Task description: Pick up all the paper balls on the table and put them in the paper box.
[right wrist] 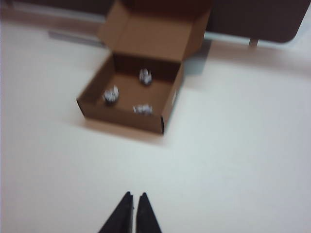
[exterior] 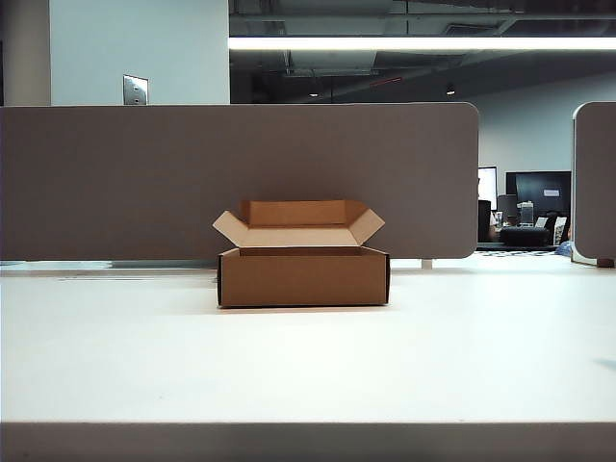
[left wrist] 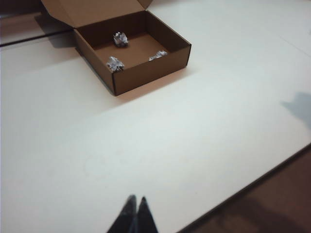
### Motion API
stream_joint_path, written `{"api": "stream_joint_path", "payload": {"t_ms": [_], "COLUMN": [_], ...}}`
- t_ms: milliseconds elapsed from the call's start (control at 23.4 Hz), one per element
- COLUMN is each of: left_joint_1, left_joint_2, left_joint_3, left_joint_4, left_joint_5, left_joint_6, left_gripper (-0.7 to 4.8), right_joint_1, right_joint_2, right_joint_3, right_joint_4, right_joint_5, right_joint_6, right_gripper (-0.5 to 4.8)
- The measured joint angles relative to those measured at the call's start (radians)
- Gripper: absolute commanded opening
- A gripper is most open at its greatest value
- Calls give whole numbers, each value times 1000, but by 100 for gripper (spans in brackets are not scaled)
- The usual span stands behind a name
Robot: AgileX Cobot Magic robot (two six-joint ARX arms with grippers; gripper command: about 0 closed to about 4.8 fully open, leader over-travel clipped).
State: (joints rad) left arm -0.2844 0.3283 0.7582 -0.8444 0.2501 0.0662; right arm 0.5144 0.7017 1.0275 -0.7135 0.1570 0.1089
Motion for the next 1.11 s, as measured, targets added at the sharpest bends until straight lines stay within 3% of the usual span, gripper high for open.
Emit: {"api": "stream_joint_path", "payload": {"t_ms": [128, 300, 428, 685, 899, 1113], "left_joint_1": [1, 1, 1, 1, 1, 1], "left_joint_2": [-41, -38, -49, -108, -211, -327], "left_joint_3": [-138, -224, -354, -525, -620, -684], "left_joint_4": [149, 195, 405, 640, 714, 723], "left_joint_5": [-45, -48, -77, -78, -52, -52], "left_joint_6": [-16, -19, -42, -43, -46, -102], "left_gripper": [-5, -5, -5, -5, -5, -5], "right_joint_1": [0, 0, 0, 0, 0, 0], "right_joint_2": [-177, -278, -337, -460, -584, -703], "right_joint_3": [-243, -388, -529, -766, -889, -953], "right_joint_4": [224, 242, 360, 585, 594, 595], "right_joint_5": [64, 87, 157, 157, 116, 104], "right_joint_6": [13, 23, 26, 0, -96, -107], "right_gripper": [31, 31, 31, 30, 18, 18]}}
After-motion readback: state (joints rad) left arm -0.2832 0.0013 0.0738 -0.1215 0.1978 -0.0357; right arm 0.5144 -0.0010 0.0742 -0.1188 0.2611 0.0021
